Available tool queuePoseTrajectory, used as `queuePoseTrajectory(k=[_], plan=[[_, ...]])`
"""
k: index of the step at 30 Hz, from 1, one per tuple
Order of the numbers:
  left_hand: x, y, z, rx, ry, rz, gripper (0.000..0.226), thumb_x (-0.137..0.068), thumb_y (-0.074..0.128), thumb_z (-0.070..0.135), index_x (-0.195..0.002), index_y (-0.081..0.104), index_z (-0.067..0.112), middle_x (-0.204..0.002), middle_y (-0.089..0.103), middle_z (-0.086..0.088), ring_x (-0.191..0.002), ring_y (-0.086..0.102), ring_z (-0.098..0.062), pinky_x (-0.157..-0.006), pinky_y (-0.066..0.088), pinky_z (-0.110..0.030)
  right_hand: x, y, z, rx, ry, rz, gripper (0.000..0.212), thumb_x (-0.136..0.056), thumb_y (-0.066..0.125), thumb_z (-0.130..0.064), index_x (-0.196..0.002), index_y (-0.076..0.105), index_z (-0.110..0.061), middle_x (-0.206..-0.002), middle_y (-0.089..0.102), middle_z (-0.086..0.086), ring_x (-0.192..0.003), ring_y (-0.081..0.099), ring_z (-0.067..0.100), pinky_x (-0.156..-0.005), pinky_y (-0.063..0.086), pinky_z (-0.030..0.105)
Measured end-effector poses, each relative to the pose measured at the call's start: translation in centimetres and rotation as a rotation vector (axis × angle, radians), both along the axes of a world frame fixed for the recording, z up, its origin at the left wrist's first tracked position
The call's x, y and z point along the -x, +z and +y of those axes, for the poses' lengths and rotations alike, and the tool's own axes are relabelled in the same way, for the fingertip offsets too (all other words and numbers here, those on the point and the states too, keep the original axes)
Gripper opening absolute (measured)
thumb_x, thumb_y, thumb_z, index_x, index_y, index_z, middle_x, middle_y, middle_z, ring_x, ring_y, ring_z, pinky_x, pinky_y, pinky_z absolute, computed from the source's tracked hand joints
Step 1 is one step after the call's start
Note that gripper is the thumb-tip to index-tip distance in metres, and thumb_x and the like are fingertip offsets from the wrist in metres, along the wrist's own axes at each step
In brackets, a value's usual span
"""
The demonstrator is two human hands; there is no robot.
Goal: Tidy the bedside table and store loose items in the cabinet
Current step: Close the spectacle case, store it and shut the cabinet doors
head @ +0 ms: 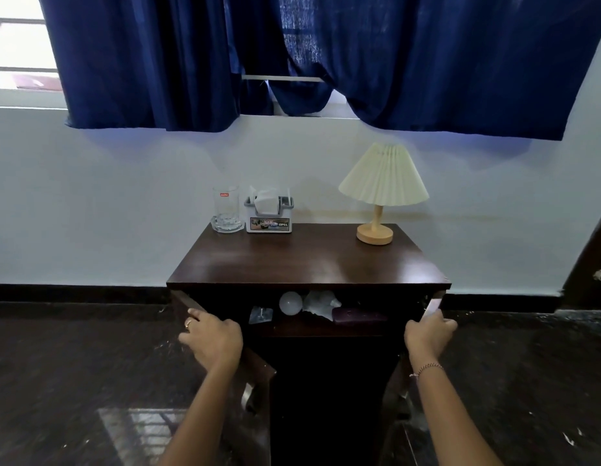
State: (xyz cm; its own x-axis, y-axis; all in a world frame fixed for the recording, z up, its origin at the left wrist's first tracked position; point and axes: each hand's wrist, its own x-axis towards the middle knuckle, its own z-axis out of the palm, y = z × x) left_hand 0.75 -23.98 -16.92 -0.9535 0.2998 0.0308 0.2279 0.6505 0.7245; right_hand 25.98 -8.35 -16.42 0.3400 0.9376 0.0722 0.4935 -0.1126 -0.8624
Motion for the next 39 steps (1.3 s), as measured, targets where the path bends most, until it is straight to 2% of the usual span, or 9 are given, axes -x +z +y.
queuePoseTrajectory(k=[7, 13, 18, 21, 25, 29, 31, 34, 39], plan=[[-3.2, -1.5, 0.6, -0.165, 0.059, -0.295, 0.072, -0.092, 0.043, 0.039, -0.148, 0.015, 0.003, -0.143, 0.033, -0.031, -0.128, 0.032, -0.048, -0.105, 0.031, -0.049, 2.5, -1.9, -0.9, 0.025, -0.035, 0.145, 0.047, -0.084, 0.057, -0.008, -0.124, 0.042, 0.011, -0.13, 0.032, 0.023, -0.116, 0.038, 0.042, -0.095, 0.046, 0.048], [-5.4, -2.3, 2.0, -0.169, 0.09, -0.593, 0.094, -0.083, 0.033, 0.072, -0.149, 0.013, 0.008, -0.15, 0.024, -0.027, -0.136, 0.027, -0.044, -0.108, 0.028, -0.051, 3.9, -2.9, -2.0, 0.137, -0.049, 0.258, 0.064, -0.086, 0.059, -0.028, -0.133, 0.034, 0.007, -0.137, 0.026, 0.02, -0.121, 0.035, 0.039, -0.09, 0.048, 0.047], [-7.3, -2.8, 3.0, -0.271, 0.067, -0.696, 0.1, -0.079, 0.027, 0.079, -0.149, 0.012, 0.01, -0.145, 0.038, -0.022, -0.129, 0.04, -0.042, -0.104, 0.034, -0.05, 5.0, -3.1, -2.6, 0.303, -0.055, 0.304, 0.076, -0.084, 0.057, -0.047, -0.135, 0.032, 0.003, -0.142, 0.025, 0.017, -0.128, 0.031, 0.038, -0.097, 0.04, 0.048], [-7.5, -2.8, 3.7, -0.277, 0.086, -0.694, 0.099, -0.08, 0.026, 0.078, -0.147, 0.012, 0.007, -0.141, 0.043, -0.023, -0.126, 0.044, -0.043, -0.103, 0.035, -0.05, 5.5, -2.9, -2.9, 0.359, -0.083, 0.452, 0.08, -0.082, 0.057, -0.052, -0.138, 0.027, -0.004, -0.145, 0.027, 0.017, -0.13, 0.031, 0.038, -0.101, 0.036, 0.048], [-7.3, -3.2, 4.5, -0.303, 0.083, -0.682, 0.107, -0.073, 0.024, 0.085, -0.147, 0.01, 0.008, -0.133, 0.051, -0.023, -0.121, 0.049, -0.042, -0.104, 0.037, -0.05, 6.6, -3.6, -3.8, 0.34, -0.042, 0.585, 0.081, -0.082, 0.054, -0.057, -0.139, 0.023, -0.008, -0.142, 0.033, 0.017, -0.121, 0.045, 0.037, -0.091, 0.042, 0.045], [-6.8, -4.1, 5.1, -0.308, 0.056, -0.69, 0.118, -0.061, 0.019, 0.093, -0.146, 0.01, 0.012, -0.121, 0.061, -0.02, -0.114, 0.054, -0.041, -0.104, 0.036, -0.054, 8.6, -4.5, -5.3, 0.262, 0.168, 0.406, 0.076, -0.086, 0.043, -0.06, -0.136, 0.022, -0.006, -0.119, 0.052, 0.012, -0.104, 0.059, 0.034, -0.071, 0.045, 0.035], [-7.0, -4.3, 4.9, -0.319, 0.041, -0.672, 0.113, -0.065, 0.023, 0.09, -0.144, 0.015, 0.01, -0.121, 0.061, -0.02, -0.116, 0.053, -0.04, -0.105, 0.036, -0.054, 9.3, -4.9, -5.5, 0.192, 0.267, 0.317, 0.06, -0.09, 0.041, -0.054, -0.124, 0.031, -0.006, -0.107, 0.051, 0.006, -0.093, 0.059, 0.028, -0.064, 0.043, 0.03], [-7.3, -4.8, 4.5, -0.396, -0.017, -0.63, 0.097, -0.076, 0.036, 0.078, -0.139, 0.022, 0.006, -0.112, 0.066, -0.015, -0.114, 0.055, -0.035, -0.102, 0.039, -0.047, 9.7, -5.9, -5.5, 0.115, 0.328, 0.24, 0.039, -0.095, 0.039, -0.042, -0.108, 0.043, -0.005, -0.111, 0.051, 0.011, -0.084, 0.053, 0.019, -0.063, 0.042, 0.027], [-7.3, -6.3, 4.8, -0.403, -0.234, -0.489, 0.028, -0.094, 0.048, 0.04, -0.1, 0.045, 0.012, -0.097, 0.071, -0.007, -0.086, 0.058, -0.016, -0.074, 0.035, -0.027, 9.6, -6.8, -5.0, 0.14, 0.326, 0.282, 0.024, -0.095, 0.044, -0.031, -0.105, 0.051, -0.009, -0.105, 0.063, 0.011, -0.088, 0.059, 0.018, -0.07, 0.045, 0.027]])
